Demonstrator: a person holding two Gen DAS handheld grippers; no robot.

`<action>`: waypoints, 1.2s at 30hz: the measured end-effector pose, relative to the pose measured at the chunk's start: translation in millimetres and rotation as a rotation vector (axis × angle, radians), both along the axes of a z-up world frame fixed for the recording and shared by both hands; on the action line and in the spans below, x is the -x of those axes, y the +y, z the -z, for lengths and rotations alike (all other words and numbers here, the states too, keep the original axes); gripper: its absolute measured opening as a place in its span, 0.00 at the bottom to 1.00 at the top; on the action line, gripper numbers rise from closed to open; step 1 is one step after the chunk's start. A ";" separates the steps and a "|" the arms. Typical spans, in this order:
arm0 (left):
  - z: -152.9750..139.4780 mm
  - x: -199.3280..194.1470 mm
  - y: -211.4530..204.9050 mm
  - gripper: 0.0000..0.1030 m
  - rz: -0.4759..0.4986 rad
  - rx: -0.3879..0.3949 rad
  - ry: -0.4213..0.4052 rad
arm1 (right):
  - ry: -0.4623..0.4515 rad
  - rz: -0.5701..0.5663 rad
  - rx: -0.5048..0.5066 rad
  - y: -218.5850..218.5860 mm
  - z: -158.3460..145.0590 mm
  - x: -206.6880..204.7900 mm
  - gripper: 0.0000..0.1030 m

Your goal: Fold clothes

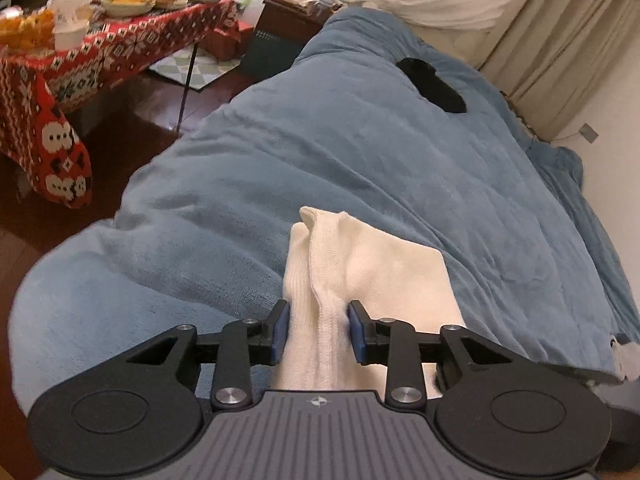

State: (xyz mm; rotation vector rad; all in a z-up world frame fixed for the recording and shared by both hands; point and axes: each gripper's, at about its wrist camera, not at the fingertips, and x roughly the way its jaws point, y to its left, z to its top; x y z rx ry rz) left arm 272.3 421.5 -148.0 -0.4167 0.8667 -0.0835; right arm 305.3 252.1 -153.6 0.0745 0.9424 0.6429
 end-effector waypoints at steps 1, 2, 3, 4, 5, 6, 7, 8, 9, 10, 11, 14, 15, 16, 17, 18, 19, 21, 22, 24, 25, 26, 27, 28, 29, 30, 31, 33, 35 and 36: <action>-7.8 3.5 1.2 0.31 -0.005 -0.026 -0.014 | -0.011 -0.006 -0.002 -5.2 -7.0 1.2 0.26; -16.4 7.8 2.3 0.30 -0.012 -0.052 -0.033 | -0.029 -0.010 -0.005 -12.8 -15.6 3.3 0.26; -24.0 11.0 3.2 0.30 -0.017 -0.072 -0.050 | -0.047 -0.015 -0.008 -20.5 -24.2 5.3 0.26; -32.4 14.3 3.9 0.30 -0.021 -0.090 -0.069 | -0.070 -0.022 -0.016 -24.8 -31.9 7.5 0.24; -40.7 17.6 3.5 0.25 -0.024 -0.101 -0.086 | -0.096 -0.033 -0.029 -26.6 -38.9 9.8 0.23; -47.0 20.5 1.2 0.19 -0.023 -0.108 -0.097 | -0.122 -0.043 -0.042 -28.4 -46.0 12.1 0.20; -51.6 22.8 -3.6 0.05 -0.010 -0.113 -0.105 | -0.133 -0.058 -0.049 -27.0 -49.0 13.6 0.19; -54.1 24.8 -10.3 0.03 0.012 -0.118 -0.109 | -0.131 -0.076 -0.052 -23.1 -48.9 14.4 0.17; -54.0 26.5 -17.6 0.03 0.033 -0.128 -0.109 | -0.126 -0.093 -0.053 -19.3 -47.5 15.1 0.12; -50.3 27.8 -25.7 0.03 0.053 -0.147 -0.103 | -0.119 -0.108 -0.055 -16.0 -43.7 16.3 0.11; -46.7 29.1 -33.7 0.03 0.073 -0.165 -0.097 | -0.113 -0.118 -0.052 -13.7 -38.7 18.7 0.10; -29.4 33.9 -50.1 0.03 0.105 -0.203 -0.060 | -0.099 -0.131 -0.041 -13.8 -23.9 28.7 0.10; -23.1 37.3 -48.1 0.03 0.097 -0.191 -0.054 | -0.093 -0.134 -0.039 -15.4 -19.1 32.5 0.10; -16.9 40.7 -46.1 0.04 0.088 -0.179 -0.047 | -0.092 -0.137 -0.041 -18.3 -15.4 37.0 0.09; -12.0 45.0 -43.3 0.04 0.077 -0.165 -0.045 | -0.093 -0.142 -0.045 -22.3 -12.5 41.8 0.09; -8.8 50.6 -39.3 0.04 0.062 -0.148 -0.048 | -0.094 -0.147 -0.049 -26.4 -9.6 46.7 0.09; -6.1 56.0 -35.9 0.04 0.049 -0.131 -0.053 | -0.099 -0.150 -0.054 -29.6 -8.4 50.9 0.09; -6.2 65.1 -34.7 0.04 0.036 -0.121 -0.059 | -0.115 -0.156 -0.063 -34.6 -8.7 58.2 0.09; -8.0 68.6 -35.3 0.04 0.032 -0.123 -0.063 | -0.123 -0.158 -0.068 -37.2 -8.8 61.8 0.09; -12.3 73.9 -37.5 0.04 0.030 -0.132 -0.070 | -0.139 -0.163 -0.077 -42.2 -9.1 69.1 0.09; -15.0 74.9 -39.0 0.04 0.035 -0.140 -0.073 | -0.147 -0.166 -0.082 -44.8 -9.2 72.8 0.09; -17.6 74.8 -40.0 0.04 0.039 -0.149 -0.076 | -0.155 -0.169 -0.087 -47.3 -9.3 76.4 0.09; -19.1 72.0 -40.1 0.04 0.043 -0.155 -0.074 | -0.163 -0.171 -0.091 -49.8 -9.5 80.1 0.09; -19.7 67.6 -39.8 0.04 0.045 -0.159 -0.069 | -0.172 -0.171 -0.089 -48.7 -10.7 78.9 0.09; -19.7 62.6 -39.3 0.04 0.046 -0.161 -0.064 | -0.177 -0.165 -0.086 -46.8 -11.4 74.0 0.09; -18.9 56.8 -38.5 0.04 0.046 -0.161 -0.059 | -0.178 -0.158 -0.086 -46.5 -11.1 69.5 0.09; -18.0 50.9 -37.6 0.04 0.047 -0.160 -0.054 | -0.173 -0.150 -0.090 -46.8 -10.1 64.8 0.09; -16.3 39.3 -36.0 0.04 0.048 -0.159 -0.043 | -0.146 -0.131 -0.109 -49.6 -6.9 51.9 0.08; -14.3 27.3 -34.3 0.04 0.048 -0.158 -0.034 | -0.140 -0.122 -0.119 -50.0 -5.0 42.1 0.06; -13.0 21.2 -33.6 0.04 0.048 -0.156 -0.032 | -0.141 -0.120 -0.122 -48.2 -3.5 36.3 0.05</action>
